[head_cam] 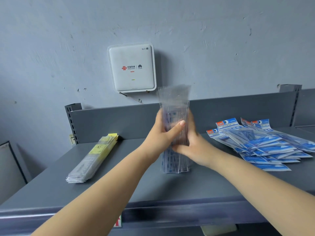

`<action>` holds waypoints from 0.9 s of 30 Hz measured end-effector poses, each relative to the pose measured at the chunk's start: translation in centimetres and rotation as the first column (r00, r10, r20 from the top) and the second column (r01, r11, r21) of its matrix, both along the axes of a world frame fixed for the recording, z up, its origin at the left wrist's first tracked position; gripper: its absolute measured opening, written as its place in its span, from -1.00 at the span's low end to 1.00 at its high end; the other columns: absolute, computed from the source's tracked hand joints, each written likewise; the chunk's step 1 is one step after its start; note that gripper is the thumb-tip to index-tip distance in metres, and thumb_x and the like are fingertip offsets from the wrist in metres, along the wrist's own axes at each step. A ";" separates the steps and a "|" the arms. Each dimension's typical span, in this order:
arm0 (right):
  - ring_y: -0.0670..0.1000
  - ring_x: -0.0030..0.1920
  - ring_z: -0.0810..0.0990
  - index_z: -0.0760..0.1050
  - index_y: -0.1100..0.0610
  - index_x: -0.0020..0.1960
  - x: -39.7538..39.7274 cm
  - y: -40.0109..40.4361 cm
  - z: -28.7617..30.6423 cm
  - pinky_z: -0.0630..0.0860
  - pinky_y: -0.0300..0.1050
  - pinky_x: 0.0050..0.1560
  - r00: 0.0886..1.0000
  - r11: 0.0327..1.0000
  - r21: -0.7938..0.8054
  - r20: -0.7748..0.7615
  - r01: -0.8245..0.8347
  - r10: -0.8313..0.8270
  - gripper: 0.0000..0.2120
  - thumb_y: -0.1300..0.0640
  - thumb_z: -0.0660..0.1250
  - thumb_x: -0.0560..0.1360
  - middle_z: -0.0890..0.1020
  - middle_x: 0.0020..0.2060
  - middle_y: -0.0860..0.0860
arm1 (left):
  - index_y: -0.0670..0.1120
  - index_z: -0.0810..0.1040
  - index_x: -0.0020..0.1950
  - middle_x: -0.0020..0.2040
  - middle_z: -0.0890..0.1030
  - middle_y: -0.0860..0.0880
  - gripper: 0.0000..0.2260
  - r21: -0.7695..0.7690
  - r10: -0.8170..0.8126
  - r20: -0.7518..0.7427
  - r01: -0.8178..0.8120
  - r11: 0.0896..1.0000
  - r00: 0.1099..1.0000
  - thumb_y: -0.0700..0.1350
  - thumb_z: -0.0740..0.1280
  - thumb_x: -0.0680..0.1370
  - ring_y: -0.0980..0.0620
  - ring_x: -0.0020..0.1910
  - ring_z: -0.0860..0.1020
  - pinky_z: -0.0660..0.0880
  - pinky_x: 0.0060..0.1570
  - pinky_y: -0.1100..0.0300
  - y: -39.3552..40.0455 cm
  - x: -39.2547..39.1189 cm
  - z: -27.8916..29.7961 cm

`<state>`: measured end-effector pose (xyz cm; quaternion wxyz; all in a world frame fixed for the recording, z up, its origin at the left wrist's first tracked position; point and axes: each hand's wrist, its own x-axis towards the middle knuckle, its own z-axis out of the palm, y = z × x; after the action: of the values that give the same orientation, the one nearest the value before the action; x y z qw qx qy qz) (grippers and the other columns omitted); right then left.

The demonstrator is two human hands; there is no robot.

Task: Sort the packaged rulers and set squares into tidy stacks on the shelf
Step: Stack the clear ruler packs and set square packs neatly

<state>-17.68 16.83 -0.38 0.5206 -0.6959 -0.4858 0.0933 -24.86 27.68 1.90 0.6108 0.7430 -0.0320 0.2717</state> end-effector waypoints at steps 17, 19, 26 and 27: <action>-0.20 -0.01 0.59 0.11 -0.10 0.41 0.7 -1.7 4.1 0.42 -0.36 0.10 0.957 0.942 -0.326 0.291 0.075 0.024 -0.26 0.18 0.45 0.40 0.58 0.07 -0.16 | -0.11 0.38 0.32 0.21 0.54 -0.17 -0.49 -0.237 0.083 0.137 -0.049 0.970 0.987 -0.08 0.40 0.40 -0.13 0.15 0.55 0.46 0.17 -0.12 4.7 -2.3 0.0; -0.21 -0.16 0.57 0.11 -0.10 0.41 0.6 -1.5 5.0 0.43 -0.37 -0.11 0.924 0.893 -0.432 0.380 0.129 0.051 -0.28 0.15 0.44 0.41 0.61 -0.03 -0.11 | 0.04 0.26 0.35 0.27 0.47 -0.06 -0.29 -0.250 0.311 0.086 -0.282 0.926 0.946 -0.02 0.51 0.28 -0.05 0.18 0.53 0.47 0.15 0.02 6.5 -3.5 0.0; 0.08 -0.22 0.52 0.13 -0.09 0.43 -0.5 1.2 4.4 0.47 -0.04 -0.16 0.830 0.710 -0.654 0.528 0.261 0.181 -0.32 0.14 0.38 0.43 0.53 -0.29 0.00 | 0.11 0.33 0.30 0.28 0.44 0.11 -0.32 0.425 0.382 0.117 -0.393 0.815 0.917 0.07 0.55 0.27 0.14 0.22 0.42 0.28 0.04 0.53 9.0 -5.9 -0.5; 0.08 -0.23 0.52 0.13 -0.09 0.42 -0.6 1.3 4.4 0.48 -0.02 -0.15 0.828 0.708 -0.657 0.529 0.261 0.186 -0.33 0.14 0.37 0.43 0.54 -0.29 0.01 | 0.11 0.34 0.29 0.26 0.46 0.11 -0.33 0.505 0.350 0.079 -0.340 0.793 0.933 0.08 0.53 0.25 0.15 0.22 0.42 0.27 0.03 0.58 8.9 -6.0 -0.5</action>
<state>-18.26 18.12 4.01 0.0504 -0.8463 -0.5278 0.0524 -30.82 36.60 1.36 0.3323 0.8737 0.0386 0.3532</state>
